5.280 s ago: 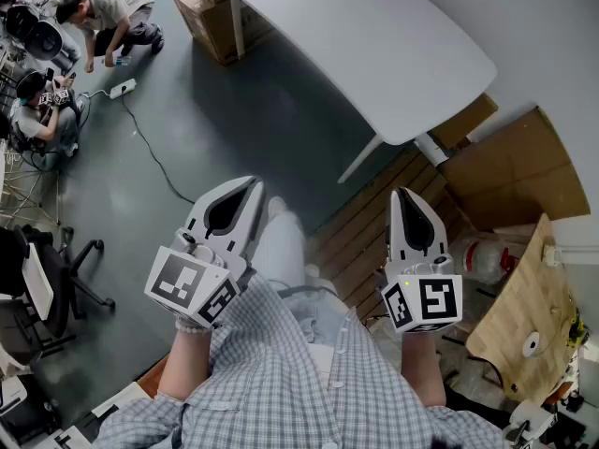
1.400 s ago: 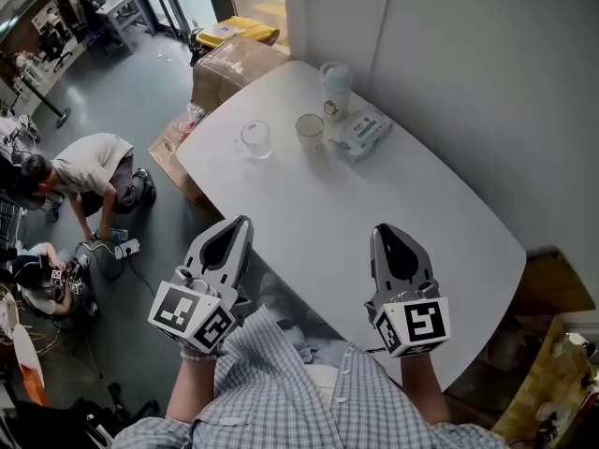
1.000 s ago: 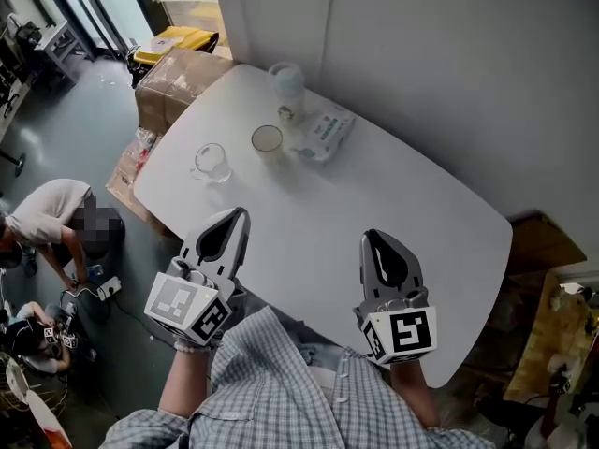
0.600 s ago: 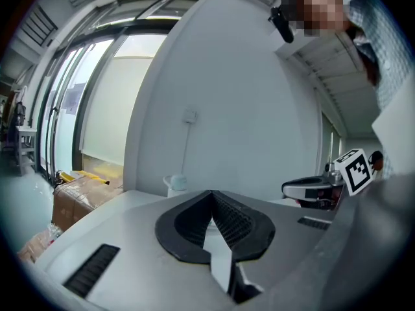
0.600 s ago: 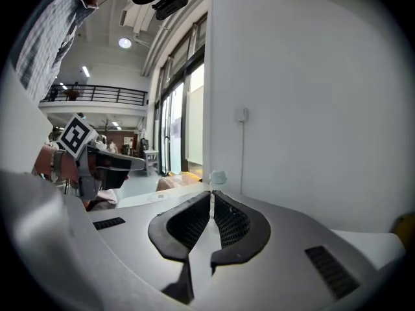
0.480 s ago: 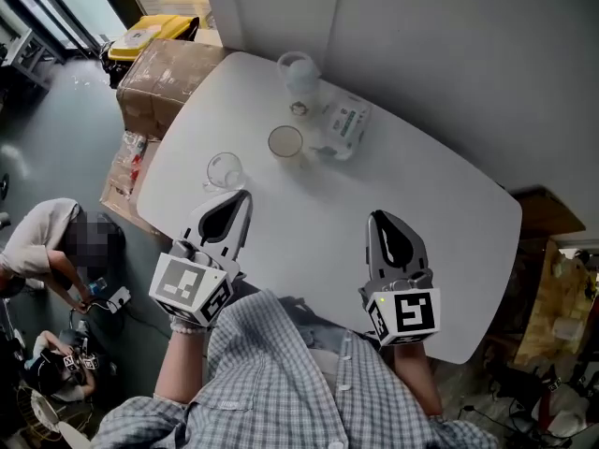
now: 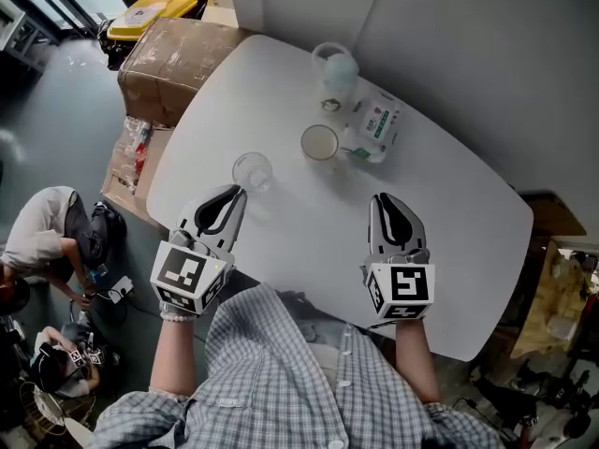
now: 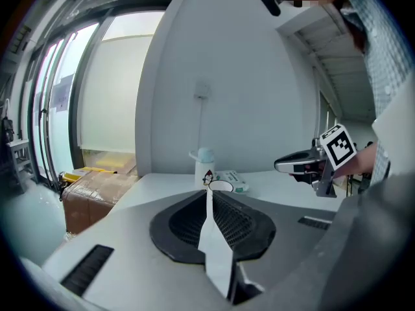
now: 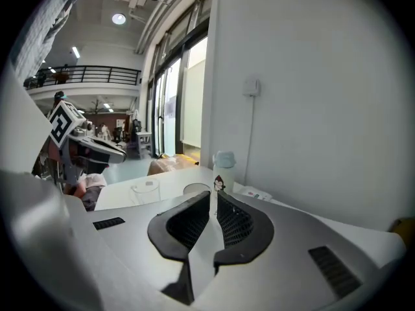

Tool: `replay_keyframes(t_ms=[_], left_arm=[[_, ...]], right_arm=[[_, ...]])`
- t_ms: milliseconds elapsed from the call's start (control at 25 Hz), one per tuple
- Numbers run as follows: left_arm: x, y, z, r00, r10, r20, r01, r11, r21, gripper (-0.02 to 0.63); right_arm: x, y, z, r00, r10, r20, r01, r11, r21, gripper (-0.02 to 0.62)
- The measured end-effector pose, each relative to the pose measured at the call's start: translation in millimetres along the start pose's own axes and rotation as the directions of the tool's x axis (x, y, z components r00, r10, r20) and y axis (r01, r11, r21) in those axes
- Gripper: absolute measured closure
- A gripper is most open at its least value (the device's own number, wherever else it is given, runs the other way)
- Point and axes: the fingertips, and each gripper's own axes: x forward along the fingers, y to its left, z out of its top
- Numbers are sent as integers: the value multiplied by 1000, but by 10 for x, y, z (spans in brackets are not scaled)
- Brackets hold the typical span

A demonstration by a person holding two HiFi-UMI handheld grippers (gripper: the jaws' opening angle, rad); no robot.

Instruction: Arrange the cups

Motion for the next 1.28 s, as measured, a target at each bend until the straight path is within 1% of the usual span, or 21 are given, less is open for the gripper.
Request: replay_keyframes(t_ms=[40, 80, 120, 200, 240, 400, 560, 680, 920, 1040, 1080, 1120, 1280], left_arm=[[-1, 52, -55, 1000, 0, -10, 0, 1000, 7, 594], [3, 92, -110, 1000, -2, -23, 3, 1000, 20, 575], [13, 118, -168, 999, -7, -40, 8, 999, 35, 520], [37, 157, -295, 997, -14, -76, 18, 998, 53, 505], [46, 186, -363, 996, -14, -92, 18, 999, 50, 503], [101, 343, -617, 989, -14, -144, 17, 1000, 20, 500], [181, 453, -829, 981, -27, -191, 33, 999, 27, 500], [214, 510, -936, 978, -29, -206, 33, 999, 17, 500], [288, 519, -1046, 971, -59, -231, 58, 998, -9, 501], [329, 514, -1071, 970, -54, -238, 50, 998, -24, 502], [336, 513, -1075, 970, -52, -239, 46, 999, -27, 505], [339, 507, -1078, 969, -52, -241, 46, 998, -31, 522], [356, 443, -1088, 969, -64, -241, 54, 997, -50, 536]], right_arm=[[78, 45, -32, 1000, 9, -14, -9, 1000, -7, 561], [151, 88, -56, 999, 18, -27, -19, 1000, -13, 561], [217, 125, -73, 999, 26, -40, -26, 999, -19, 561], [323, 186, -100, 997, 35, -62, -37, 999, -34, 561], [369, 213, -118, 997, 38, -73, -41, 998, -43, 561], [542, 285, -181, 992, 40, -117, -49, 996, -73, 561], [693, 326, -250, 987, 41, -158, -56, 994, -93, 557], [799, 384, -330, 979, 70, -191, -88, 992, -87, 515], [997, 413, -519, 964, 81, -253, -110, 988, -105, 502], [1089, 425, -606, 957, 85, -278, -119, 987, -110, 500], [1114, 429, -629, 955, 85, -285, -121, 987, -110, 500], [1135, 431, -648, 953, 84, -290, -121, 986, -111, 500], [1179, 419, -715, 950, 73, -304, -111, 988, -110, 500]])
